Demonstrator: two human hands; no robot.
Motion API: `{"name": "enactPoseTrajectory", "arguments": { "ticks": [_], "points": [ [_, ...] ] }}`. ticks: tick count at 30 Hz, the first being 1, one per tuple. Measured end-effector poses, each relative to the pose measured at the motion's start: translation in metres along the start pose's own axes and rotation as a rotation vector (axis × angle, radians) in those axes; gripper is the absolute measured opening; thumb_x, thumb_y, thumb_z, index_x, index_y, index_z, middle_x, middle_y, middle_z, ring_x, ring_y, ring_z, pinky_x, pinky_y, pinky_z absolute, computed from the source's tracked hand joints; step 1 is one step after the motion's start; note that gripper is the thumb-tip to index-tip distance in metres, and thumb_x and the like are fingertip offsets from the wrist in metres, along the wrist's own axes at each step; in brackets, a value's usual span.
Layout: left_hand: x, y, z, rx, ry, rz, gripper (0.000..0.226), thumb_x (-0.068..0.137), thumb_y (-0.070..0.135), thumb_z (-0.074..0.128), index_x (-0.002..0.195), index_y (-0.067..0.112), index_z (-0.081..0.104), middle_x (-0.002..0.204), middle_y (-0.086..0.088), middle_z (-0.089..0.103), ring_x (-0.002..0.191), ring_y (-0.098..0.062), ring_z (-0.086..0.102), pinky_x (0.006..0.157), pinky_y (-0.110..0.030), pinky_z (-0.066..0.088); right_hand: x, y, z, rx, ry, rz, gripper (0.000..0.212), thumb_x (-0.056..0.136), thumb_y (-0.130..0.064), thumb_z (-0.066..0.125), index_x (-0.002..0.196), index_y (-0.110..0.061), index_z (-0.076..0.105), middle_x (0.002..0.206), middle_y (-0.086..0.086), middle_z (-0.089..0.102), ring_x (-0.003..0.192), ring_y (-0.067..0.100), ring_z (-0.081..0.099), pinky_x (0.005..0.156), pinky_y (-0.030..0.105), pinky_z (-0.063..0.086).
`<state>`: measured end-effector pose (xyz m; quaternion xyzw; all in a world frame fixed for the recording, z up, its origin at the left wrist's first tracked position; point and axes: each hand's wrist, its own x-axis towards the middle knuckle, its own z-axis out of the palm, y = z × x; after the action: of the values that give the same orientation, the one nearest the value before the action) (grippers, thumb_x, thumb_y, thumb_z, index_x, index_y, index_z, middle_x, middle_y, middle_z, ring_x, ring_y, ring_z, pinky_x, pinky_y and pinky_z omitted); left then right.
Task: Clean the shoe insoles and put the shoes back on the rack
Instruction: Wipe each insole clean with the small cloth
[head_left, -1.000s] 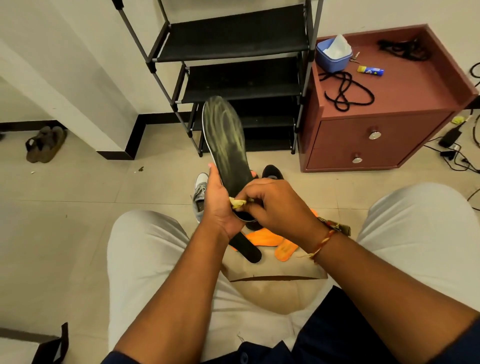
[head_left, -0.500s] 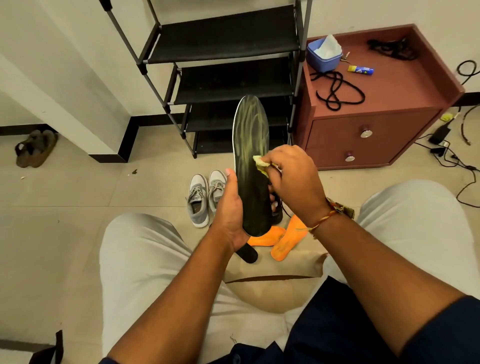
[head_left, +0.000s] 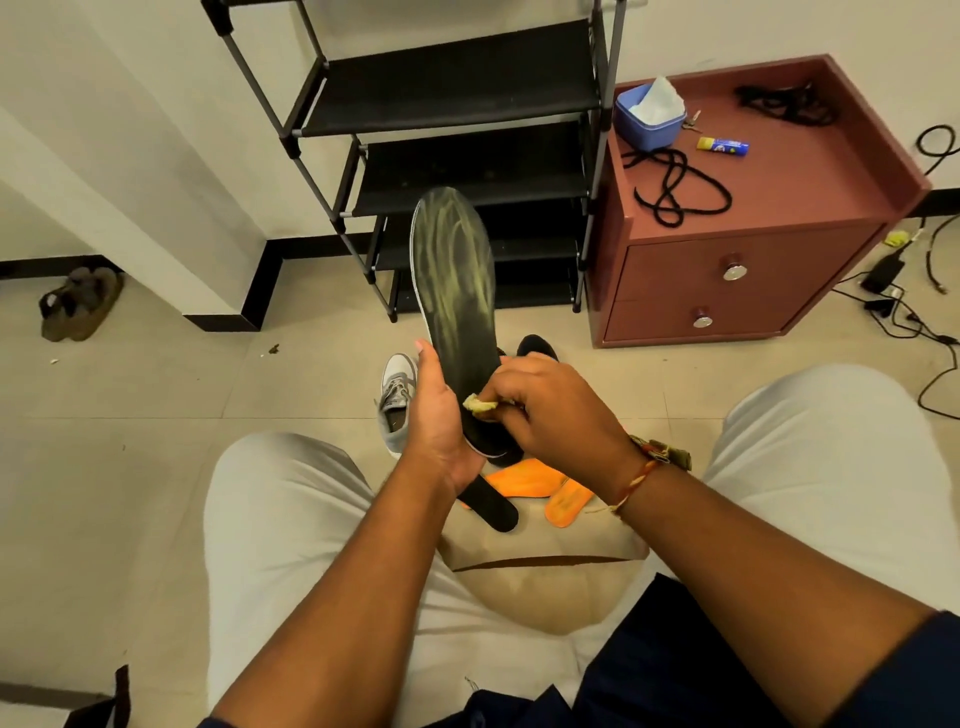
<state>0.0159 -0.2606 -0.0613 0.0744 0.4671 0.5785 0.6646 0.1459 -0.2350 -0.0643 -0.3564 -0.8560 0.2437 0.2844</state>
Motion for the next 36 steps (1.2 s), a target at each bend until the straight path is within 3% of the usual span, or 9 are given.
{"name": "enactPoseTrajectory", "arguments": {
  "ticks": [3,7,9,13,16,20,24,30,36],
  "points": [
    [-0.007,-0.011,0.008,0.072,-0.050,-0.074,0.077,0.097,0.073,0.025,0.132,0.017,0.065,0.129,-0.016,0.068,0.119,-0.031,0.066,0.100,-0.046,0.052,0.006,0.004,-0.004,-0.069,0.140,0.040,0.021,0.089,-0.020,0.054,0.089,-0.012,0.073,0.089,0.002,0.069,0.088,0.019,0.059,0.084,0.029,0.044],
    [-0.010,-0.022,0.011,0.096,-0.116,-0.153,0.085,0.092,0.079,0.028,0.114,0.012,0.075,0.100,-0.014,0.066,0.083,-0.022,0.062,0.078,-0.035,0.051,0.015,0.021,-0.018,-0.120,0.342,0.162,0.008,0.090,-0.016,0.064,0.089,-0.012,0.071,0.087,0.002,0.068,0.084,0.022,0.058,0.076,0.033,0.043],
    [-0.010,-0.023,0.010,0.103,-0.150,-0.183,0.091,0.089,0.083,0.029,0.114,0.005,0.071,0.093,-0.014,0.062,0.079,-0.020,0.058,0.077,-0.033,0.050,0.015,0.027,-0.019,-0.041,0.380,0.276,0.007,0.091,-0.022,0.067,0.093,-0.016,0.071,0.091,-0.002,0.068,0.086,0.017,0.057,0.074,0.030,0.043],
    [-0.006,-0.024,0.007,0.172,-0.168,-0.159,0.095,0.090,0.081,0.024,0.124,0.004,0.066,0.097,-0.013,0.066,0.085,-0.021,0.063,0.082,-0.035,0.054,0.015,0.029,-0.018,0.379,0.361,0.498,0.013,0.094,-0.026,0.066,0.103,-0.016,0.069,0.088,-0.004,0.069,0.080,0.006,0.066,0.068,0.028,0.055],
    [-0.006,-0.022,0.006,0.225,-0.171,-0.142,0.090,0.091,0.079,0.023,0.127,0.009,0.066,0.103,-0.012,0.068,0.091,-0.021,0.064,0.087,-0.036,0.053,0.016,0.030,-0.017,0.584,0.376,0.574,0.013,0.094,-0.023,0.067,0.104,-0.013,0.068,0.087,-0.004,0.070,0.078,0.009,0.069,0.068,0.036,0.061],
    [-0.002,-0.010,0.000,0.264,-0.185,-0.067,0.072,0.101,0.067,0.024,0.134,0.018,0.065,0.130,-0.017,0.067,0.122,-0.031,0.064,0.107,-0.049,0.049,0.017,0.031,-0.014,0.613,0.364,0.557,0.015,0.094,-0.017,0.067,0.105,-0.008,0.068,0.092,-0.002,0.071,0.084,0.005,0.069,0.076,0.027,0.056],
    [0.003,-0.004,0.001,0.198,-0.174,-0.057,0.079,0.097,0.075,0.025,0.138,0.017,0.061,0.135,-0.016,0.065,0.128,-0.034,0.060,0.110,-0.051,0.045,0.016,0.028,-0.007,0.595,0.271,0.543,0.022,0.094,-0.022,0.067,0.113,-0.011,0.068,0.100,0.002,0.073,0.094,0.016,0.070,0.080,0.041,0.061],
    [0.002,-0.003,0.002,0.155,-0.124,-0.096,0.083,0.093,0.080,0.022,0.125,0.022,0.071,0.125,-0.015,0.070,0.112,-0.031,0.069,0.099,-0.046,0.053,0.014,0.017,-0.006,0.560,0.193,0.542,0.023,0.095,-0.026,0.066,0.116,-0.018,0.064,0.100,0.002,0.069,0.091,0.023,0.070,0.053,0.037,0.059],
    [0.007,-0.003,0.000,0.067,-0.129,-0.108,0.091,0.088,0.087,0.023,0.119,0.018,0.075,0.111,-0.019,0.067,0.087,-0.026,0.064,0.079,-0.038,0.056,0.014,0.009,-0.015,0.720,0.176,0.532,0.023,0.098,-0.018,0.060,0.118,-0.020,0.049,0.092,0.013,0.071,0.080,0.033,0.069,0.060,0.049,0.058]
  ]
}}
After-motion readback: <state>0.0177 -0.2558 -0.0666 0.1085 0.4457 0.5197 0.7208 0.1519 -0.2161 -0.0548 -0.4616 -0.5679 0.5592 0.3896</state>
